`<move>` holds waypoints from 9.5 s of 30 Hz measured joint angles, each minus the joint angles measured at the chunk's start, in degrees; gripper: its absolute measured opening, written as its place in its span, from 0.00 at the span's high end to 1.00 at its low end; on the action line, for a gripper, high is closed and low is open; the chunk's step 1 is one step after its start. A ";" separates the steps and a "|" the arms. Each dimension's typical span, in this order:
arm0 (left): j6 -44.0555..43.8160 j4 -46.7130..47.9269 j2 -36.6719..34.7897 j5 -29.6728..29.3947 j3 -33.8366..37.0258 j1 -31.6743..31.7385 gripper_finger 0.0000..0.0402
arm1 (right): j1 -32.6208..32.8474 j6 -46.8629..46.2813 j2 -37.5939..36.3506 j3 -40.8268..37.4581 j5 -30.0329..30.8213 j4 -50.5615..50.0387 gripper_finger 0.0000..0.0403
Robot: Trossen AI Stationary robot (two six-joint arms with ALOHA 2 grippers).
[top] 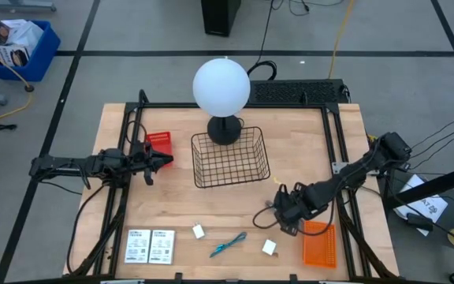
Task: Pick and place items into bin
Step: Put the gray charger cable into the red bin, then put the blue charger cable into the red bin
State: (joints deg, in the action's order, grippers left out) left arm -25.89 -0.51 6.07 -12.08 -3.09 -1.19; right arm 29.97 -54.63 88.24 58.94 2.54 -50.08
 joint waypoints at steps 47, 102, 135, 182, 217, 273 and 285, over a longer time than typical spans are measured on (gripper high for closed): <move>-2.13 -0.20 0.00 0.04 0.00 -0.01 0.87 | -2.27 4.51 -0.74 -13.20 -1.05 29.64 0.96; 17.88 -47.41 19.50 5.45 -0.07 -5.97 0.38 | -22.71 41.66 7.42 2.95 -2.30 82.53 0.96; 16.81 -47.61 36.39 3.45 -7.49 -6.03 0.38 | -30.18 40.54 23.57 21.31 -11.60 78.90 0.96; 9.26 -30.28 29.34 0.82 -9.97 -5.94 0.94 | -25.18 47.92 21.76 21.24 -10.79 69.17 0.48; -19.70 51.40 24.81 -18.38 -33.90 9.12 0.91 | -20.08 52.33 18.10 21.24 -10.16 63.66 0.49; -11.33 40.78 48.73 -9.59 -33.88 16.20 0.78 | -19.21 49.55 18.17 21.24 -10.05 59.65 0.51; -3.80 27.78 42.44 -14.86 -33.88 0.27 0.78 | -12.04 51.27 17.54 21.22 -2.12 42.72 0.51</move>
State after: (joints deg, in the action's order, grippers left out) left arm -29.69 27.27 48.51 -26.94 -36.97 -0.93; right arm 17.93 -3.36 105.79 80.16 0.42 -7.37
